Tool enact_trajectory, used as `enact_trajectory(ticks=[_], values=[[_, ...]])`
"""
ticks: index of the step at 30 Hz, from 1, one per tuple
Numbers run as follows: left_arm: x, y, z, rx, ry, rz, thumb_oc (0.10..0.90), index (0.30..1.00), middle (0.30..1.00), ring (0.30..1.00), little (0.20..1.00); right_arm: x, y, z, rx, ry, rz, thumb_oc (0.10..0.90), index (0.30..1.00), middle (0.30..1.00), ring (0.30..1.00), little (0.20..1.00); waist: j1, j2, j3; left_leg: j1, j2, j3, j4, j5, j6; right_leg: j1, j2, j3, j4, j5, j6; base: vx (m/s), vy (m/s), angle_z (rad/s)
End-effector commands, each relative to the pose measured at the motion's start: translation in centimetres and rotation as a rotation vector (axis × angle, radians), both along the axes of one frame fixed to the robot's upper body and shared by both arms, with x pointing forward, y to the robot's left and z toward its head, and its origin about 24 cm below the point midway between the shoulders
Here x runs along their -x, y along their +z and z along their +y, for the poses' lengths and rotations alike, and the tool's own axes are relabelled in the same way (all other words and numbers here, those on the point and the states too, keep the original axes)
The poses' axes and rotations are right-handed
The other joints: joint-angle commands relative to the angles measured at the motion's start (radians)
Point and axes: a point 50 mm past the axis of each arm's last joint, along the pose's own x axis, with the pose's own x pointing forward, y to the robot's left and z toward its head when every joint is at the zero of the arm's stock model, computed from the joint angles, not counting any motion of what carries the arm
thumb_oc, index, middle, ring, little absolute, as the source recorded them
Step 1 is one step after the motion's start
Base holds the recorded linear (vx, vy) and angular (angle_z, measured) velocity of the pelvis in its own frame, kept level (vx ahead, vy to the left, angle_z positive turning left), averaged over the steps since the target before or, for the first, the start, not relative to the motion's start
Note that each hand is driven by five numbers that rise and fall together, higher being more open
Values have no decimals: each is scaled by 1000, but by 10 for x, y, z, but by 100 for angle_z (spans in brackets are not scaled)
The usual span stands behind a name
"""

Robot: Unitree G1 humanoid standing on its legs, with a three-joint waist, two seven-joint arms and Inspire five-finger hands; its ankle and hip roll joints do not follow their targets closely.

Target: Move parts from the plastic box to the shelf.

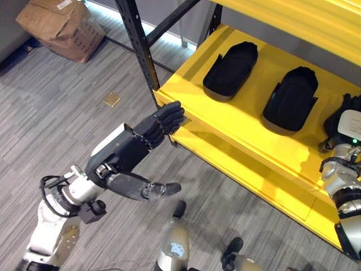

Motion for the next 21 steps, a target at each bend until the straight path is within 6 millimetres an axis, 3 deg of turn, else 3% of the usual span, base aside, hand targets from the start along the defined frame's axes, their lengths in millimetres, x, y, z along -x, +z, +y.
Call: enact_trajectory(ticks=[1, 11, 21], values=[[2, 29, -2, 56, -38, -186, 900, 1000, 1000, 1000, 1000, 1, 65, -22, 94, -95, -154, 900, 1000, 1000, 1000, 1000, 13, 5, -13, -75, -29, -81, 29, -38, 41, -51, 78, 4, 164, -145, -95, -57, -34, -2], [2, 29, 0, 83, -38, -198, 900, 1000, 1000, 1000, 1000, -6, 64, -21, -15, -43, -66, 900, 1000, 1000, 1000, 1000, -1, 29, 9, -96, -31, -76, 43, -22, 42, -94, 65, 17, 223, -159, -100, -45, 12, -5], [5, 25, 5, 92, -40, -191, 900, 1000, 1000, 1000, 1000, -6, 58, -26, -80, -44, 68, 900, 1000, 1000, 1000, 1000, -13, 27, -13, -77, -24, -60, 36, -18, 41, -92, 60, 29, 213, -150, -96, -4, 28, -2]])
